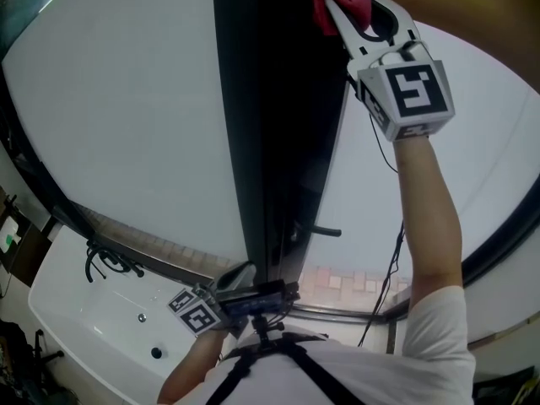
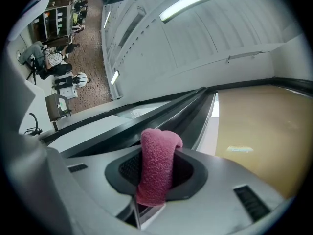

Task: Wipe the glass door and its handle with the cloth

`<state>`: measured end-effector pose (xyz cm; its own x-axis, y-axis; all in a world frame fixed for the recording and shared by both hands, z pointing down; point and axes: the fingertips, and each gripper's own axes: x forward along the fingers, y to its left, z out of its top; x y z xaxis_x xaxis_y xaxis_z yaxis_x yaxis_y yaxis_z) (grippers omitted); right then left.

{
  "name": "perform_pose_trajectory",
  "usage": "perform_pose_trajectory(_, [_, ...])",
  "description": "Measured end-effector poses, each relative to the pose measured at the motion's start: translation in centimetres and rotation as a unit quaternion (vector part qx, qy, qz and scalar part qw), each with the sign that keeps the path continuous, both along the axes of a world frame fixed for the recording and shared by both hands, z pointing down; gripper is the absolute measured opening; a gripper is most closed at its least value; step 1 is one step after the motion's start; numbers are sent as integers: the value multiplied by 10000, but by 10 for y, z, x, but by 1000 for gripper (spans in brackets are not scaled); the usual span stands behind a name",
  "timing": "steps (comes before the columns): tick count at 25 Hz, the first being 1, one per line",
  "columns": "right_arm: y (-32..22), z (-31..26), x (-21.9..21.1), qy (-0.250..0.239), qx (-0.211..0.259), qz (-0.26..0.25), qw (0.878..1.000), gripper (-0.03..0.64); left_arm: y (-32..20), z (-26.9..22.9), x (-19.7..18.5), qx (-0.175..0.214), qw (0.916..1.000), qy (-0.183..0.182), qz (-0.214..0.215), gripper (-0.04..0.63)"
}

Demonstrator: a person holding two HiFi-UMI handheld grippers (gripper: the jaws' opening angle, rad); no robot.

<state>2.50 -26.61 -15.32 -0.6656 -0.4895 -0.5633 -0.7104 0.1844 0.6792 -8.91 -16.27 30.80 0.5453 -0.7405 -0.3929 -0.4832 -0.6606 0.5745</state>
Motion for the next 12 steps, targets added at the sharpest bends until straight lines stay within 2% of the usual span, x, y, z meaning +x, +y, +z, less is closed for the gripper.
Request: perform_pose_trajectory(12, [-3, 31, -19, 652, -95, 263, 9975, 101, -4, 4, 0, -113, 9999, -9, 23, -8])
